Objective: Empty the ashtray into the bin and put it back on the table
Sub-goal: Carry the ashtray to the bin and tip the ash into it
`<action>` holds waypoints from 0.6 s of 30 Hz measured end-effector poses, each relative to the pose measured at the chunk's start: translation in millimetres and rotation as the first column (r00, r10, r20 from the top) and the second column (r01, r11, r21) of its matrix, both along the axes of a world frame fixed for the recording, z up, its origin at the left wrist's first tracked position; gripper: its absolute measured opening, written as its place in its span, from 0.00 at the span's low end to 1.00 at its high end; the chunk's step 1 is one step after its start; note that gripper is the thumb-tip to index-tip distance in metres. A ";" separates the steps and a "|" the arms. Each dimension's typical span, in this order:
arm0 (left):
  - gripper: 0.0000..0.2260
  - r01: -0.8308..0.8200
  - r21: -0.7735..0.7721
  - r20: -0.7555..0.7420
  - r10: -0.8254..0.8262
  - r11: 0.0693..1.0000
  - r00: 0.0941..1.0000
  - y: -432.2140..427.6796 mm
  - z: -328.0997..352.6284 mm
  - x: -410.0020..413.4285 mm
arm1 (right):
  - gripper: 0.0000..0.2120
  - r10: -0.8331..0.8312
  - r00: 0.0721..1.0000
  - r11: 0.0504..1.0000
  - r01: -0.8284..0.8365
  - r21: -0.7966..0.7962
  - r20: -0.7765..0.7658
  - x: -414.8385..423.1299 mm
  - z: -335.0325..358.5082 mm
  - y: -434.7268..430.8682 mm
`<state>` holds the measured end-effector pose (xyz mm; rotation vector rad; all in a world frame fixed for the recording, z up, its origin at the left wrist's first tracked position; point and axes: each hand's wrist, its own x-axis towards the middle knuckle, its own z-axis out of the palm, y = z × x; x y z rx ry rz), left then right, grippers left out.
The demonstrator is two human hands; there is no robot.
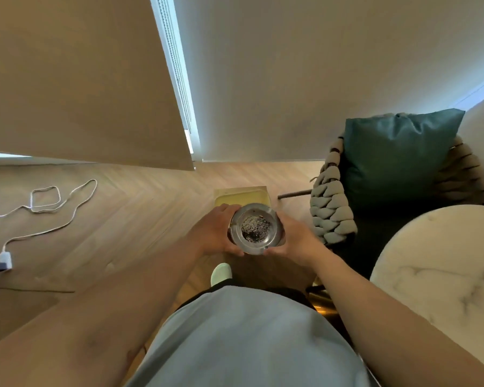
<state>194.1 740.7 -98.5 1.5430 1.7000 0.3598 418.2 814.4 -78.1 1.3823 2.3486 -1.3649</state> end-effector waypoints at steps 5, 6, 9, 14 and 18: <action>0.50 -0.049 -0.029 0.025 0.050 0.998 0.998 -3.5 -3.5 -16.7 | 0.25 -0.036 0.996 0.997 0.042 -0.071 0.080 -26.4 -6.5 13.2; 0.50 -0.054 -0.039 0.025 0.055 0.998 0.998 -3.1 -3.8 -19.5 | 0.22 -0.062 0.993 0.995 0.070 -0.075 0.101 -31.7 -7.7 17.0; 0.50 -0.056 -0.061 0.017 0.057 0.997 0.998 1.2 -4.1 -25.4 | 0.15 -0.157 0.978 0.982 0.169 -0.080 0.139 -45.1 -10.0 32.0; 0.50 -0.053 -0.071 0.011 0.054 0.996 0.998 15.0 -5.1 -26.7 | 0.15 -0.202 0.965 0.971 0.220 -0.097 0.168 -56.6 -16.4 60.0; 0.50 -0.059 -0.095 -0.010 0.058 0.994 0.998 32.6 -12.6 -24.5 | 0.17 -0.228 0.960 0.964 0.246 -0.102 0.161 -59.2 -28.8 82.2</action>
